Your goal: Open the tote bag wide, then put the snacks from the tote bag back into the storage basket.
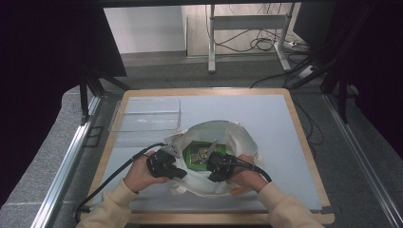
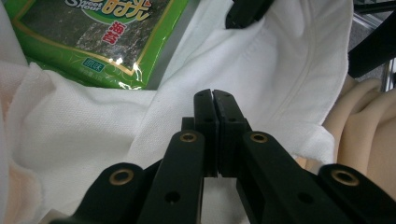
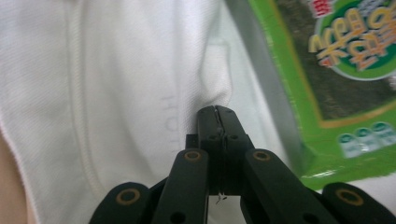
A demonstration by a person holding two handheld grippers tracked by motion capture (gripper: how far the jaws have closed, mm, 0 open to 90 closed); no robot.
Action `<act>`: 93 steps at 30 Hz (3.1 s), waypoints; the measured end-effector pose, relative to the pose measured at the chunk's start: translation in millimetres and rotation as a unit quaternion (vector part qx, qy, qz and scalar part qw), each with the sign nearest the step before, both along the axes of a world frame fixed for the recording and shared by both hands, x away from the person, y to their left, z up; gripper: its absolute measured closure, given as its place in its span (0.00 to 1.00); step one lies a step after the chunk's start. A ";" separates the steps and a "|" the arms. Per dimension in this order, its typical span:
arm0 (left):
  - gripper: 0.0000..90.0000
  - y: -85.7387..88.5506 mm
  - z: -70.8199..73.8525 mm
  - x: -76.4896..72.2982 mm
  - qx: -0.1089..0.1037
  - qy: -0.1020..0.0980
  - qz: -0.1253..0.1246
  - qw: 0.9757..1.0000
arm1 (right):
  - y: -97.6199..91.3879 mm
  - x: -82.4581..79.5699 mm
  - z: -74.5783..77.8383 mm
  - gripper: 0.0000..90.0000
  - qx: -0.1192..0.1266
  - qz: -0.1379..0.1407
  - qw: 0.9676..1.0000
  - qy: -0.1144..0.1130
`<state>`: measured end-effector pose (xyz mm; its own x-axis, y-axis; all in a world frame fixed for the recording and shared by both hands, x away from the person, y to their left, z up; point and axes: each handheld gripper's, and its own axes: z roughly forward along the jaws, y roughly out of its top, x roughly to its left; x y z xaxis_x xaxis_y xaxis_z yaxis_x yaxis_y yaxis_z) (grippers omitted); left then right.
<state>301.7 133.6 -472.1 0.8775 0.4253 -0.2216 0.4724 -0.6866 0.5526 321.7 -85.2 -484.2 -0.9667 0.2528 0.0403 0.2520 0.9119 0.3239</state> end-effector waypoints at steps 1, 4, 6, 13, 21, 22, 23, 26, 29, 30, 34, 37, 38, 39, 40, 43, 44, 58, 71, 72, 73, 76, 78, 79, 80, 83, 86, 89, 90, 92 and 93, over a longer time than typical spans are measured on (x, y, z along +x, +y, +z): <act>0.99 0.1 0.0 0.1 0.001 0.000 0.000 1.000 | -0.7 -0.3 -1.0 0.99 0.003 0.003 1.000 0.002; 0.99 0.2 -0.1 0.1 0.000 0.000 0.001 1.000 | -2.3 0.4 -1.4 0.99 0.009 -0.004 1.000 0.007; 0.99 0.8 -0.2 0.5 0.000 0.000 0.001 1.000 | -5.1 3.8 -0.9 0.99 0.018 -0.012 1.000 0.012; 0.98 2.2 0.0 1.0 -0.002 -0.001 0.004 1.000 | -11.9 10.4 7.3 0.99 0.034 -0.025 0.999 0.009; 0.98 3.2 0.7 2.0 0.005 -0.005 -0.003 1.000 | -16.4 17.5 26.9 0.99 0.070 -0.055 0.996 -0.009; 0.98 3.4 0.7 2.1 0.004 -0.005 -0.003 1.000 | -16.7 18.7 30.0 0.99 0.076 -0.062 0.995 -0.015; 0.98 3.4 0.7 2.1 0.004 -0.005 -0.003 1.000 | -16.7 20.0 33.1 0.99 0.083 -0.070 0.994 -0.019; 0.98 2.5 0.5 0.7 -0.006 -0.004 0.007 1.000 | -16.5 23.0 38.8 0.99 0.097 -0.081 0.992 -0.023; 0.98 3.8 2.6 0.9 0.000 -0.008 -0.001 1.000 | -14.6 28.9 46.1 0.98 0.113 -0.100 0.988 -0.030; 0.98 4.3 3.6 0.5 -0.001 -0.009 -0.001 1.000 | -14.6 28.9 46.1 0.98 0.113 -0.100 0.988 -0.030; 0.96 7.0 11.4 -3.3 -0.020 -0.020 0.014 0.999 | -16.1 33.9 49.5 0.90 0.134 -0.135 0.981 -0.041; 0.86 14.3 20.7 -4.3 -0.036 -0.042 0.038 0.998 | -20.2 36.1 50.1 0.77 0.148 -0.168 0.974 -0.040; 0.81 16.2 22.6 -4.5 -0.041 -0.045 0.043 0.997 | -20.7 36.2 49.9 0.70 0.147 -0.179 0.972 -0.042; 0.75 17.8 24.0 -4.6 -0.046 -0.046 0.047 0.997 | -21.0 36.3 50.0 0.63 0.148 -0.193 0.969 -0.041; 0.72 19.3 25.2 -4.8 -0.048 -0.048 0.050 0.996 | -21.6 36.7 50.1 0.58 0.149 -0.204 0.967 -0.041; 0.68 21.5 26.8 -5.3 -0.051 -0.052 0.055 0.996 | -22.9 37.6 50.9 0.51 0.154 -0.221 0.962 -0.047; 0.64 23.1 27.6 -5.3 -0.054 -0.053 0.057 0.996 | -24.4 38.9 52.1 0.47 0.159 -0.236 0.958 -0.048; 0.55 43.7 34.7 -2.2 -0.077 -0.066 0.083 0.991 | -20.8 43.8 45.9 0.36 0.137 -0.281 0.950 -0.020; 0.52 54.1 37.8 -1.4 -0.078 -0.066 0.086 0.991 | -12.0 52.6 35.4 0.35 0.105 -0.332 0.937 0.008; 0.52 54.1 37.8 -1.4 -0.078 -0.066 0.086 0.991 | -12.7 54.0 34.1 0.35 0.103 -0.337 0.936 0.010; 0.52 53.3 38.0 -2.0 -0.082 -0.065 0.089 0.991 | -13.7 55.2 33.2 0.35 0.100 -0.341 0.935 0.009; 0.51 52.3 39.9 -2.3 -0.086 -0.067 0.085 0.990 | -15.6 56.6 32.0 0.34 0.098 -0.351 0.931 0.012; 0.51 51.5 40.0 -2.3 -0.083 -0.067 0.085 0.991 | -16.2 57.2 31.1 0.34 0.091 -0.362 0.927 0.014; 0.51 51.4 39.7 -1.7 -0.080 -0.068 0.081 0.991 | -16.2 57.2 31.1 0.34 0.091 -0.362 0.927 0.014; 0.51 51.1 39.3 -1.5 -0.079 -0.068 0.079 0.991 | -15.5 57.8 28.7 0.33 0.084 -0.366 0.927 0.016; 0.51 50.3 38.6 -1.9 -0.079 -0.068 0.082 0.991 | -13.3 59.5 22.0 0.32 0.071 -0.374 0.924 0.021; 0.51 50.8 38.2 -1.1 -0.079 -0.068 0.083 0.991 | -9.5 62.0 14.6 0.31 0.057 -0.379 0.923 0.029; 0.51 50.5 37.1 -0.9 -0.078 -0.067 0.084 0.991 | -7.0 64.1 7.9 0.30 0.045 -0.381 0.923 0.031; 0.51 50.2 36.6 -1.1 -0.079 -0.064 0.085 0.991 | -6.6 64.7 6.3 0.30 0.041 -0.383 0.922 0.033; 0.51 49.7 36.0 -1.1 -0.077 -0.064 0.084 0.991 | -6.9 65.6 4.5 0.30 0.038 -0.384 0.922 0.034; 0.51 49.4 35.8 -1.1 -0.077 -0.065 0.084 0.991 | -7.7 67.1 1.9 0.30 0.031 -0.393 0.918 0.036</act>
<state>300.6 183.0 -436.2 0.8222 0.5379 -0.1862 0.4917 -0.5063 0.7084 388.8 -93.0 -482.3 -0.4809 0.8663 0.1349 0.8470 0.4193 0.3267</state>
